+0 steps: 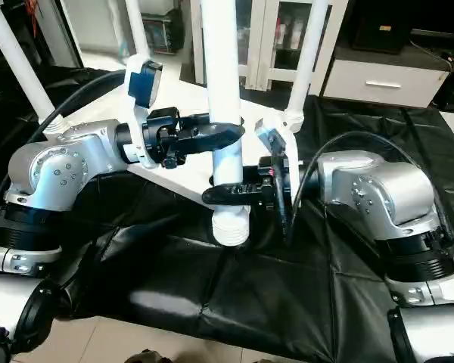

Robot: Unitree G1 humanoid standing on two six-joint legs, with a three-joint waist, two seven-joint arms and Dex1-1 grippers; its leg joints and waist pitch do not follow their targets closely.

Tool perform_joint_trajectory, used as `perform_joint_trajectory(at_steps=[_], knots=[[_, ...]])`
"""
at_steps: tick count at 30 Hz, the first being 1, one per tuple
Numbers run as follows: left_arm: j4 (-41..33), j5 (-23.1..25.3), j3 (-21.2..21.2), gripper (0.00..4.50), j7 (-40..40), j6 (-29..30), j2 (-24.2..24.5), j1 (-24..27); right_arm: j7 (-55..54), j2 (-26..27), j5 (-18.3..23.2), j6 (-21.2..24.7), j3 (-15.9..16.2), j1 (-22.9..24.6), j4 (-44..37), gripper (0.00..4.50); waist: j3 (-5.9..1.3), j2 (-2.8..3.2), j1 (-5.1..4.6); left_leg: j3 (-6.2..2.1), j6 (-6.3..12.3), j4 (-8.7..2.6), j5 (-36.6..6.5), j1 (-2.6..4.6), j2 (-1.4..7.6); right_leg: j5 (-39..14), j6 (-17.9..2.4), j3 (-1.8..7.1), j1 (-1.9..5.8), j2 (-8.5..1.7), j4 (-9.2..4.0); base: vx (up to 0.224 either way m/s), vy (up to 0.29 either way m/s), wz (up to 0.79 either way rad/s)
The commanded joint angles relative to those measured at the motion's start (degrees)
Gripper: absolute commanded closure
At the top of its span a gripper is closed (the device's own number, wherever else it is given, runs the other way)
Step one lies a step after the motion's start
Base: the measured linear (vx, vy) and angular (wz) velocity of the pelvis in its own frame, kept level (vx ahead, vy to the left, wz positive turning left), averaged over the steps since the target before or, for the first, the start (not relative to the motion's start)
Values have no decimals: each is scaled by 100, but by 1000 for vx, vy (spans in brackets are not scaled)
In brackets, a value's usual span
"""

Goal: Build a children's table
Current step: Pick table leg

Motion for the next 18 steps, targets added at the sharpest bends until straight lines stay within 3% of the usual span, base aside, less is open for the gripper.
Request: perform_joint_trajectory(at_steps=[1,7,9,13,14,17,18], knots=[[110,5,112,182,178,112,-12,-109,-224,14,-82,-114,-211,7,83,262,-470,-60,0,-113,48,-374,-760,66,230,-1081,-1437,200,356,-269,-338,0,0,0],[269,70,236,135,117,-120,63,-32,-583,85,-201,-190,-382,54,217,264,-471,-57,2,-112,44,-376,-727,65,214,-1073,-1394,199,355,-260,-345,0,0,0],[319,149,296,113,142,-353,68,-7,-895,160,-331,-261,-499,57,363,264,-470,-65,-3,-109,27,-375,-714,55,214,-1105,-1379,198,350,-275,-351,0,0,0],[501,224,442,109,-13,-700,219,-3,-1706,309,-711,-579,-788,62,841,264,-470,-55,-26,-100,-73,-382,-742,71,195,-1215,-1313,197,334,-262,-368,0,0,0],[706,670,132,109,-198,-1027,516,-5,-2101,367,-779,-685,-1045,128,994,264,-475,-43,-31,-103,-89,-383,-752,76,193,-1176,-1311,194,343,-252,-353,0,0,0],[1162,2041,-1074,109,-447,-1893,1052,5,-2143,267,-775,-666,-1141,346,804,264,-462,-30,-56,-112,-58,-413,-822,97,201,-1317,-992,209,326,-232,-381,0,0,0],[1456,2676,-1674,109,-495,-2246,1240,-30,-2075,204,-753,-637,-1133,472,637,264,-463,-16,-40,-126,-29,-423,-835,107,215,-1343,-859,214,320,-225,-418,0,0,0]])
